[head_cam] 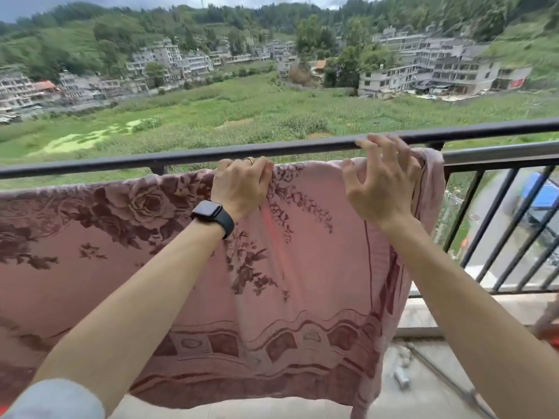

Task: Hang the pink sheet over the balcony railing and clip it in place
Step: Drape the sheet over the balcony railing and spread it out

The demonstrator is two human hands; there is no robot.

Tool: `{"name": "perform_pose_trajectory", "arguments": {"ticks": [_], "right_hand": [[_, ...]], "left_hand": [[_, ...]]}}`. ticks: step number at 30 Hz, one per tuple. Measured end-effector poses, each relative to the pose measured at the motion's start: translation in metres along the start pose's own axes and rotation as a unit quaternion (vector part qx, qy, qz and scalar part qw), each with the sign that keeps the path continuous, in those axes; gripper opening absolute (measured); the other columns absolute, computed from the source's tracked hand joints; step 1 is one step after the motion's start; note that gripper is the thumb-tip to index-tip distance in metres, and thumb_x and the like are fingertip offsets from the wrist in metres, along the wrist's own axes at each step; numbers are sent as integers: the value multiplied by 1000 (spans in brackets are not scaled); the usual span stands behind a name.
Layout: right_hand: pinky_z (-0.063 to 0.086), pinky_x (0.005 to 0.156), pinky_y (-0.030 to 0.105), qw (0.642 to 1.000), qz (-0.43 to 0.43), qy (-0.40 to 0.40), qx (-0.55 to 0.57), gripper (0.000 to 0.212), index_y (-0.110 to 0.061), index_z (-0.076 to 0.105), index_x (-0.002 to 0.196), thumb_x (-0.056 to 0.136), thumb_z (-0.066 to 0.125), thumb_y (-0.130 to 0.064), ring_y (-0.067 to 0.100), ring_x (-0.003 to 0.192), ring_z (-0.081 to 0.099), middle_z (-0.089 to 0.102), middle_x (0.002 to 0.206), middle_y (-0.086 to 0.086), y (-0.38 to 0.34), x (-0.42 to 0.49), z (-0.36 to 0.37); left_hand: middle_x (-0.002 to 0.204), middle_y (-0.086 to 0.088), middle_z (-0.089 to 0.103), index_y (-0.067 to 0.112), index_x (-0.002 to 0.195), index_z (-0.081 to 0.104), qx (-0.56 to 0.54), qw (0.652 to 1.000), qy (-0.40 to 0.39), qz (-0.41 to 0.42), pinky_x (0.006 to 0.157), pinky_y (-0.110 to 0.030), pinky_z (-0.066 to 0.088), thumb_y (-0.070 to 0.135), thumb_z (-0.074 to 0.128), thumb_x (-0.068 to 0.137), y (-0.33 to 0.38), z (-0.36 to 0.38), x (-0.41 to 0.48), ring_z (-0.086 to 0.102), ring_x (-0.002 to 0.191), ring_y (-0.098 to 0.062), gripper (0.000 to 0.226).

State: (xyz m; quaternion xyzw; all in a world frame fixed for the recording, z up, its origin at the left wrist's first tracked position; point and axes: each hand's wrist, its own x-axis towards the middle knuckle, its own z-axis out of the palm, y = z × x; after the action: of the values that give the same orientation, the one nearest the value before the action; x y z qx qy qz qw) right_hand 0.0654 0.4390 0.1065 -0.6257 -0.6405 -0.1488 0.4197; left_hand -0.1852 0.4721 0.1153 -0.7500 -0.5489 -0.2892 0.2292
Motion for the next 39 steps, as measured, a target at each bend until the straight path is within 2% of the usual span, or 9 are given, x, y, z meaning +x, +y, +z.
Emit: {"name": "perform_pose_trajectory", "arguments": {"ticks": [4, 8, 12, 19, 23, 29, 34, 37, 39], "right_hand": [[12, 111, 48, 988, -98, -121, -13, 45, -33, 55, 125, 101, 23, -53, 19, 127, 44, 58, 131, -3, -30, 8, 35], [29, 89, 40, 989, -143, 10, -19, 45, -19, 65, 101, 104, 31, -47, 24, 89, 56, 67, 97, 3, -3, 13, 45], [35, 82, 38, 995, -75, 66, -11, 43, -6, 65, 92, 105, 36, -35, 26, 79, 59, 69, 91, 11, 1, 33, 37], [26, 105, 53, 971, 168, 72, -156, 49, -5, 68, 103, 103, 32, -39, 36, 110, 55, 69, 111, 18, 48, 45, 3], [22, 111, 55, 986, 92, 60, -121, 42, -16, 67, 106, 99, 34, -42, 29, 119, 51, 69, 116, 9, 22, 31, 7], [26, 105, 47, 988, -99, -88, -84, 58, -24, 67, 98, 101, 19, -56, 26, 105, 60, 71, 105, 2, -49, 15, 47], [27, 101, 45, 989, -61, -60, -117, 70, -19, 68, 97, 100, 11, -60, 29, 102, 56, 70, 105, 9, 17, 24, 28], [16, 112, 47, 996, -14, -25, -89, 50, -27, 59, 124, 101, 24, -54, 27, 130, 39, 55, 134, 6, 54, 8, 10], [15, 116, 49, 998, 5, 16, -58, 47, -29, 50, 136, 99, 30, -50, 25, 140, 30, 45, 145, 3, 74, -8, 2]], "left_hand": [[60, 6, 40, 8, 92, 61, -37, 999, 27, -15, 69, -38, 43, 35, 35, 105, 12, 4, 2, 39, 55, -19, 39], [54, 3, 46, 10, 94, 65, -34, 998, 41, 23, 52, -25, 34, 40, 41, 103, -8, -4, -1, 41, 46, -18, 39], [48, 11, 36, 12, 95, 65, -40, 998, 40, 0, 44, -18, 26, 48, 30, 100, 12, -15, 29, 37, 39, -13, 51], [67, 6, 58, 23, 110, 66, -43, 996, -36, 70, 61, -27, 42, 57, 29, 100, 49, -11, 47, 57, 63, -16, 51], [82, 2, 70, 26, 109, 62, -31, 999, 35, 15, 84, -36, 43, 53, 29, 100, -13, -9, 8, 62, 79, -19, 44], [44, 9, 33, 23, 63, 45, 29, 999, -1, -20, 56, -28, 43, 60, 9, 99, -70, -12, -11, 38, 41, -15, 63], [48, 1, 49, 21, 73, 71, 25, 994, -68, -78, 49, -22, 28, 53, 19, 103, -93, -21, -8, 48, 47, -18, 69], [53, 1, 53, 19, 64, 57, 14, 993, -78, -83, 68, -32, 44, 52, 15, 103, -75, -21, -4, 53, 51, -16, 66], [60, 4, 55, 20, 84, 63, -9, 998, -51, -47, 80, -37, 44, 52, 18, 103, -39, -16, -2, 55, 57, -15, 58]]}}
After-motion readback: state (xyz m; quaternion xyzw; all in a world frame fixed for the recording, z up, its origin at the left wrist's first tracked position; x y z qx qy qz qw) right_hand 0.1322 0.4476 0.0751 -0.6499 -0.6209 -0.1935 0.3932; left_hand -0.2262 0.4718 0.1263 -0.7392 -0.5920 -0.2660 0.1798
